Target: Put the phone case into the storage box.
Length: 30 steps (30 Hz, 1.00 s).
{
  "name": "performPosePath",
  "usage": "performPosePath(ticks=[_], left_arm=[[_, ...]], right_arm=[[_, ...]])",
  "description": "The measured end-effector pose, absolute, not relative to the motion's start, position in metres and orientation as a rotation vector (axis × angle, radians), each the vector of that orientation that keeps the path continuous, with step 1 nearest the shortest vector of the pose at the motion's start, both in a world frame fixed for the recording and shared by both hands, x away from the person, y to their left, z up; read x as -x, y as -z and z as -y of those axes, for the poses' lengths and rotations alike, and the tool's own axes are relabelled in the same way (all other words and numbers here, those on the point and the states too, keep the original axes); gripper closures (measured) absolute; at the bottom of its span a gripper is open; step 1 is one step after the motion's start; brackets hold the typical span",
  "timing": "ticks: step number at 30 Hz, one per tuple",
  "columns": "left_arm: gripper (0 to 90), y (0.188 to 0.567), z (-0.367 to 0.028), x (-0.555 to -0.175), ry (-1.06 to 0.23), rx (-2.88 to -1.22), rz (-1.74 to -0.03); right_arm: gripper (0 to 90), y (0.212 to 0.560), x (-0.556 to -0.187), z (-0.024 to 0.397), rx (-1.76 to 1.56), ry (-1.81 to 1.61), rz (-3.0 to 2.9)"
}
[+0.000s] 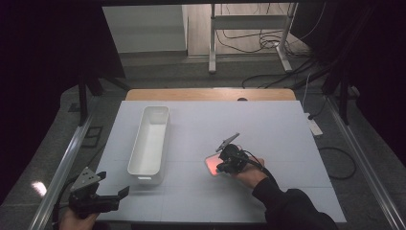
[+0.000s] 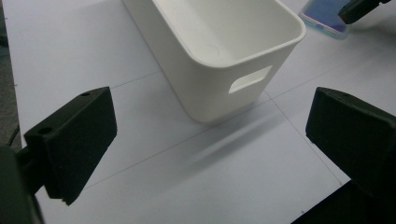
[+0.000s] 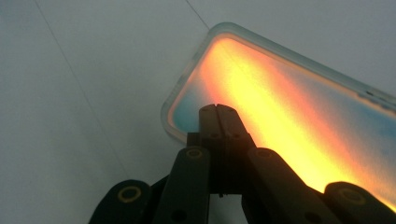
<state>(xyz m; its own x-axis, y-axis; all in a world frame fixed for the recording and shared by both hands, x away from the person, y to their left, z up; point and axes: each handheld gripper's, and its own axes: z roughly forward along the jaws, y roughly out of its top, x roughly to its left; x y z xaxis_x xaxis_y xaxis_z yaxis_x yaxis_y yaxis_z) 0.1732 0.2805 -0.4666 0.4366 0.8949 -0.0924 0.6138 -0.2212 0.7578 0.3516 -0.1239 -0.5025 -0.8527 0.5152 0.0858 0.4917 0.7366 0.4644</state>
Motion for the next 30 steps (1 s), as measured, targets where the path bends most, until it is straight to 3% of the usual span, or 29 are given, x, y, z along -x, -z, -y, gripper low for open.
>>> performPosePath(ticks=[30], left_arm=[[2.7, 0.467, -0.28, -0.174, -0.475, -1.939, -1.271]], right_arm=[[89.4, 0.499, -0.358, 0.179, -0.972, -0.621, -2.835]])
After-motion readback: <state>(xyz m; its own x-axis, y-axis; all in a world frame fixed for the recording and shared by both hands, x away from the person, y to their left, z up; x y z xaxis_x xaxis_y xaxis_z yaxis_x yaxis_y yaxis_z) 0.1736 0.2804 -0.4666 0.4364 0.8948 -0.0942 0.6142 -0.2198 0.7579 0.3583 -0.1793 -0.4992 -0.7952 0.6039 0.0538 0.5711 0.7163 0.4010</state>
